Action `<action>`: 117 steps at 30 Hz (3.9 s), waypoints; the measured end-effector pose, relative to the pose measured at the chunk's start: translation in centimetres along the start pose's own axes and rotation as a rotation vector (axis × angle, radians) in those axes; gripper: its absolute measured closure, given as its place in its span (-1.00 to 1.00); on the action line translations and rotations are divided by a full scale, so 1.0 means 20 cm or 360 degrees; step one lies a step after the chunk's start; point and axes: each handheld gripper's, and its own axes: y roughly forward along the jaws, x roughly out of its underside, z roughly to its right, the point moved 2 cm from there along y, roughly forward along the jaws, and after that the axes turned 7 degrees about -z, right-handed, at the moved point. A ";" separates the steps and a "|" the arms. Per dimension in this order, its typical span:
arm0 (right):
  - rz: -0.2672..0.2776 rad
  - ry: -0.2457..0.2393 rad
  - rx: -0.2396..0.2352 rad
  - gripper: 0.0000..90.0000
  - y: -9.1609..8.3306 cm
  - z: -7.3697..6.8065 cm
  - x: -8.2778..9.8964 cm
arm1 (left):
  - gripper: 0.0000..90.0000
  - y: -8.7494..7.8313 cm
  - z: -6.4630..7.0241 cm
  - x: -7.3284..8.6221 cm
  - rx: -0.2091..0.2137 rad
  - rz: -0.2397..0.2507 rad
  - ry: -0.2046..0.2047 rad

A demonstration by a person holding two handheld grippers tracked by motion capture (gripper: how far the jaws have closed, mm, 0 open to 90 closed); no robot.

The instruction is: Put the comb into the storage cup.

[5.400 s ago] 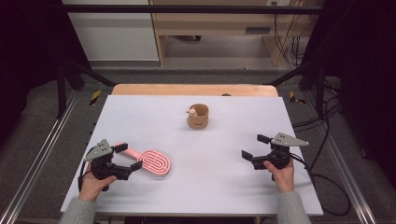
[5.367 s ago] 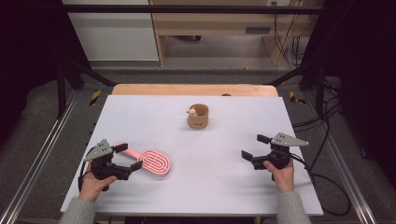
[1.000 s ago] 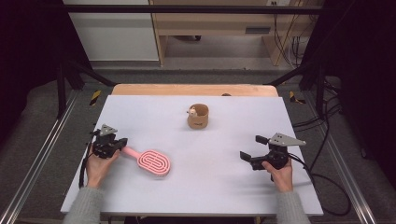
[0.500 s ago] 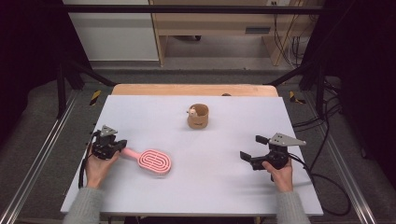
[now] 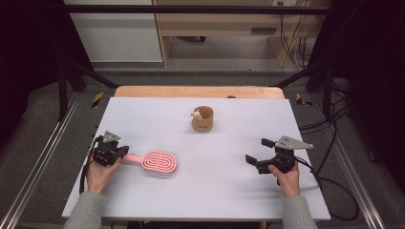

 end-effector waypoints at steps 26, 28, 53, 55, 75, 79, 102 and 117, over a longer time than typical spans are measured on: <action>0.0002 -0.0003 -0.0001 -0.99 0.00 0.00 0.00 | 1.00 -0.06 0.06 0.07 0.0014 -0.0054 0.0051; 0.0000 0.0000 -0.0002 -0.99 0.00 0.00 0.00 | 1.00 -0.06 0.07 0.07 0.0015 -0.0061 0.0059; -0.0003 -0.0005 -0.0005 -0.99 0.00 0.00 0.00 | 1.00 -0.11 0.10 0.14 0.0028 -0.0091 0.0079; -0.0007 -0.0006 -0.0006 -0.99 0.00 0.00 0.00 | 1.00 -0.11 0.11 0.14 0.0033 -0.0093 0.0081; -0.0010 -0.0011 -0.0009 -0.99 0.00 0.00 0.00 | 1.00 -0.13 0.15 0.18 0.0072 -0.0101 0.0122; -0.0007 -0.0006 -0.0010 -0.99 0.00 0.00 0.00 | 1.00 -0.13 0.16 0.18 0.0073 -0.0100 0.0128; -0.0020 -0.0012 -0.0001 -0.99 0.00 0.00 0.01 | 0.57 -0.21 0.11 0.14 0.0061 0.0121 0.0028; -0.0032 -0.0015 0.0003 -0.99 0.00 0.00 0.01 | -0.52 -0.25 0.08 0.11 0.0175 0.0246 -0.0069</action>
